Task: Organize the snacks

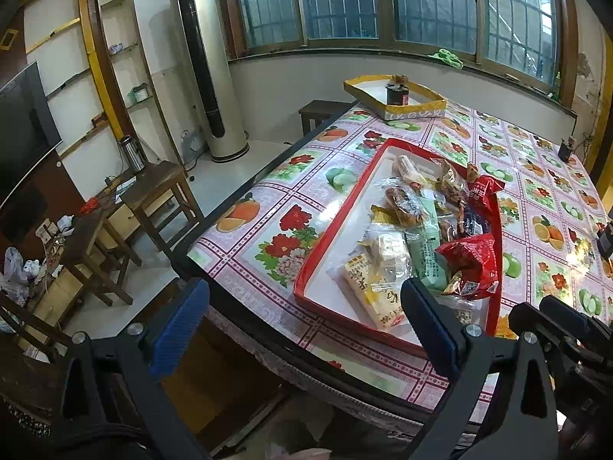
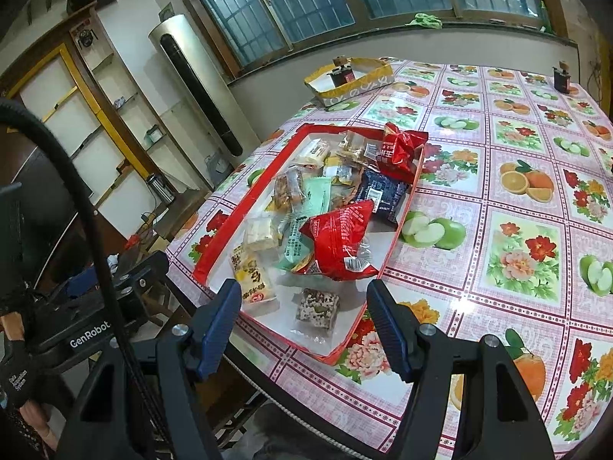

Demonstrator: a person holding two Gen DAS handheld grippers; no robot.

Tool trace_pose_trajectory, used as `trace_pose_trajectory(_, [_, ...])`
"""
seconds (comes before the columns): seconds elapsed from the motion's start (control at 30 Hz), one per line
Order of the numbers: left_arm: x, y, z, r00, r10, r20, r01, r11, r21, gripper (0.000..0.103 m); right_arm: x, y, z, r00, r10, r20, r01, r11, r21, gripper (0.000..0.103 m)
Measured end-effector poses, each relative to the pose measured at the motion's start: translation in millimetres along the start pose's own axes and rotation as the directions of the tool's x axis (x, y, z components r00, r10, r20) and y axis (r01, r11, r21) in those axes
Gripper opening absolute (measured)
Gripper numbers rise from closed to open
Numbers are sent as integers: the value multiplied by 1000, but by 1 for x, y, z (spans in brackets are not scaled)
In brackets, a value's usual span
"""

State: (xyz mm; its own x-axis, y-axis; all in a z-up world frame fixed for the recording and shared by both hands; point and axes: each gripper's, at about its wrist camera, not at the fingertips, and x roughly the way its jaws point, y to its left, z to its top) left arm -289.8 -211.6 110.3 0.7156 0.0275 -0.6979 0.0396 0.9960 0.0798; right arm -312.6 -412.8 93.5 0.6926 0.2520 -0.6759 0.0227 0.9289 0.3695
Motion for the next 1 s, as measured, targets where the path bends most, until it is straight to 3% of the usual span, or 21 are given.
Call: trace_pose_trajectory(1.0, [7,2,-1,1000,11,6,-11,1000,26,100,9,7,3,1000,-24,-3,24,1000,-17,68])
